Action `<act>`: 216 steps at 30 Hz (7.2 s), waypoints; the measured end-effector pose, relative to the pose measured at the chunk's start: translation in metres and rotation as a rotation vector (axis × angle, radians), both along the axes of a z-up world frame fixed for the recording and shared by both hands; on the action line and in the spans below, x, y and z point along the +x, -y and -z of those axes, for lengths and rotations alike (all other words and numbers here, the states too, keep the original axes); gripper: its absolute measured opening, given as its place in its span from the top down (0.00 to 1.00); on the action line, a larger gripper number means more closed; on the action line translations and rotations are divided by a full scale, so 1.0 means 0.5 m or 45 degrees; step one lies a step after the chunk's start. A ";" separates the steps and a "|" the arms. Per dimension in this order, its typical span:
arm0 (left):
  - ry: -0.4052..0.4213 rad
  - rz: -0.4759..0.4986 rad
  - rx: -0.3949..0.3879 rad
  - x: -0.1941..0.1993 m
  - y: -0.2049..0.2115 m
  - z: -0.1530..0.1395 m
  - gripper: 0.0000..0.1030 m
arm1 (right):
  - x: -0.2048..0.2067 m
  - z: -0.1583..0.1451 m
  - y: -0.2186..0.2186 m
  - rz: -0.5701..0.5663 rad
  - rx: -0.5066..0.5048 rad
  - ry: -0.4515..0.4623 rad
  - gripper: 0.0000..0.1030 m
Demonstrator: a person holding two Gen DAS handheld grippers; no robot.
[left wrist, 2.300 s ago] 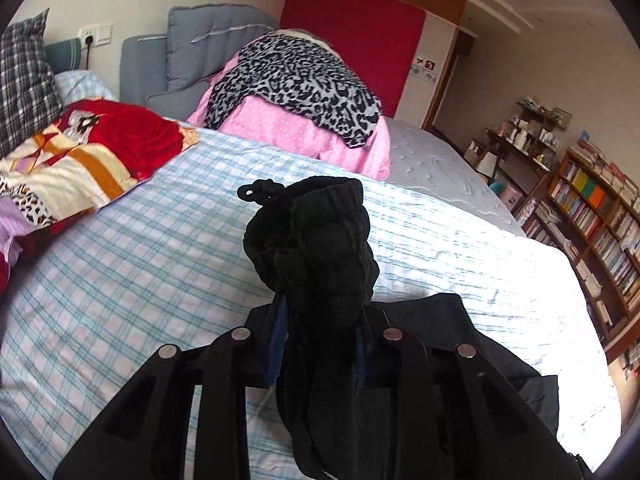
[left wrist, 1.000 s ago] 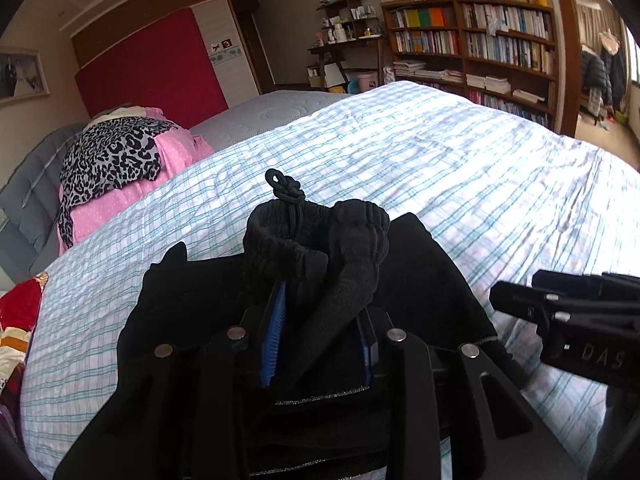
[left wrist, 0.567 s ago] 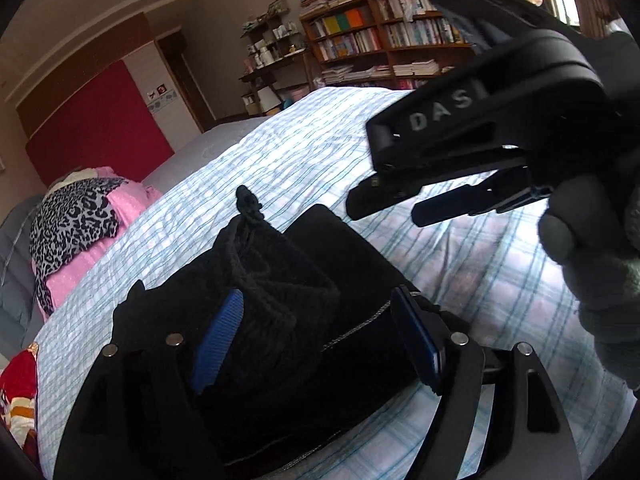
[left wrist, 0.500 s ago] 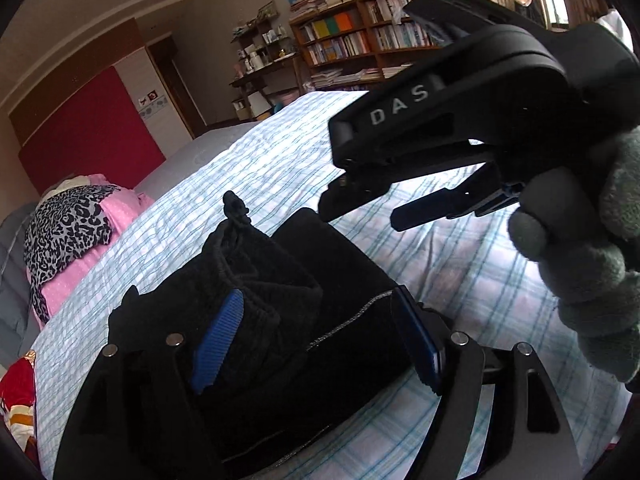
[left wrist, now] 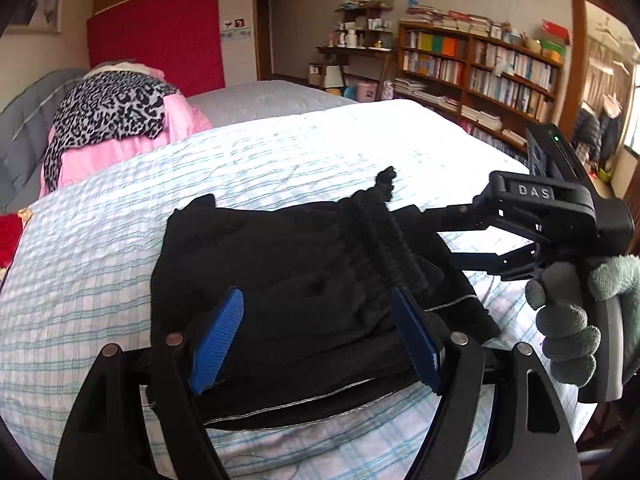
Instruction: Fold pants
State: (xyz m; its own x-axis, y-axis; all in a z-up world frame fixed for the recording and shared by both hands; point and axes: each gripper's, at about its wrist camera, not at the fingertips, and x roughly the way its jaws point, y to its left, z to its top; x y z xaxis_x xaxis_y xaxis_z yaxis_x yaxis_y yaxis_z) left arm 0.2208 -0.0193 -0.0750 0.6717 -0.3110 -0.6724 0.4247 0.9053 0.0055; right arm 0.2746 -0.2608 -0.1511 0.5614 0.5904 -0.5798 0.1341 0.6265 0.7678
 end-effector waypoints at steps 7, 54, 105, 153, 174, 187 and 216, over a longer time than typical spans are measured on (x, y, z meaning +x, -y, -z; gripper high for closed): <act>-0.044 -0.166 -0.045 0.026 -0.093 -0.002 0.26 | 0.037 0.005 -0.044 -0.064 -0.027 -0.013 0.09; -0.171 -0.046 0.052 0.055 -0.078 0.069 0.22 | -0.100 -0.055 0.033 0.131 -0.614 0.098 0.44; -0.179 0.088 0.141 -0.026 -0.011 0.171 0.16 | -0.129 0.054 -0.202 -0.217 -1.250 0.296 0.34; -0.625 -0.236 -0.389 0.198 -0.220 0.147 0.09 | -0.047 0.075 0.001 0.050 -0.442 -0.012 0.05; -0.726 -0.046 -0.513 0.211 -0.187 0.142 0.63 | -0.011 0.066 -0.036 -0.114 -0.359 0.061 0.57; -0.592 -0.039 -0.576 0.132 -0.246 0.025 0.84 | -0.064 -0.064 -0.069 -0.161 -0.370 0.246 0.62; -0.435 -0.497 -0.496 -0.087 -0.761 -0.055 0.85 | -0.065 -0.081 -0.610 -0.663 -0.287 0.269 0.62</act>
